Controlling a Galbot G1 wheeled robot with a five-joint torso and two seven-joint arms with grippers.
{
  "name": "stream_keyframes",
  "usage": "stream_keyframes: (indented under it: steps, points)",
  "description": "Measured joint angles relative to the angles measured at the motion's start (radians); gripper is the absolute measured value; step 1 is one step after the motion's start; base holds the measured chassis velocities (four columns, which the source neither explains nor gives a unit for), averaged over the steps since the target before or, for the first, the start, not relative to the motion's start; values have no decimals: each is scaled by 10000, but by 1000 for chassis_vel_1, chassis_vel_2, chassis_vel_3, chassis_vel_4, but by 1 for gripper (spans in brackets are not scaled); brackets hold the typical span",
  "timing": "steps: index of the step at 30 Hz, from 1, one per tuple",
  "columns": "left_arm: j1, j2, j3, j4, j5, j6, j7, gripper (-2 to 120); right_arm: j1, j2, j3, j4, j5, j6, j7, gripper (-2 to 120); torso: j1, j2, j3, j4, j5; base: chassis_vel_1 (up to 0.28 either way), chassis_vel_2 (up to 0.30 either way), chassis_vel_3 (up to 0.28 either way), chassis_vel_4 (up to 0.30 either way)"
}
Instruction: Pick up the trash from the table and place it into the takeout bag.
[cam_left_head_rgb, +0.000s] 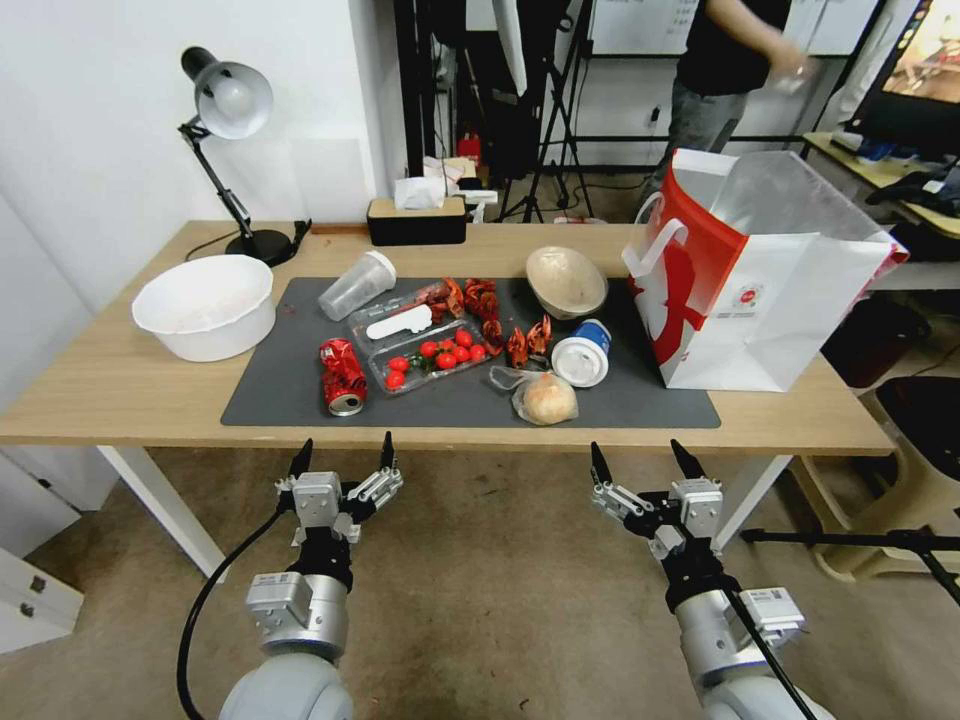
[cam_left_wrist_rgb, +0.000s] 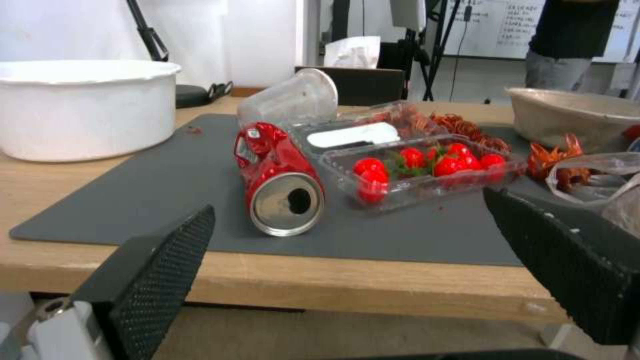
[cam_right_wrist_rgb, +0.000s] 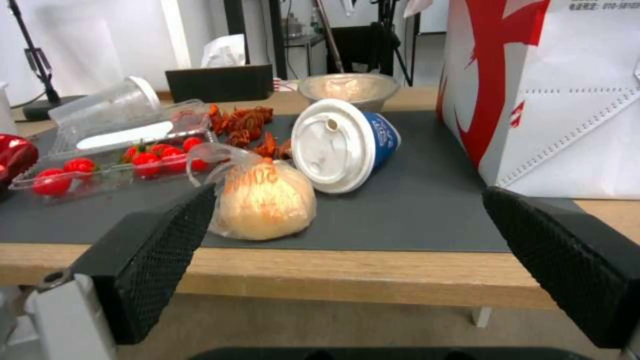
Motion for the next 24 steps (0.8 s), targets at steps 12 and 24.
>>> stream_keyframes:
  steps: [12, 24]
  points:
    - [93, 79, -116, 163, 118, -2, 105, 100, 1334, -1255, -496, -677, 464, -162, 306, 100, 0, 0, 0, -1, 1, 0, 0, 0, 0]
    - [-458, 471, 161, 659, -232, 31, 214, 100, 2944, -1846, -908, -1423, 553, -331, 722, 100, 0, 0, 0, 3, -2, 0, 0, 0, 0]
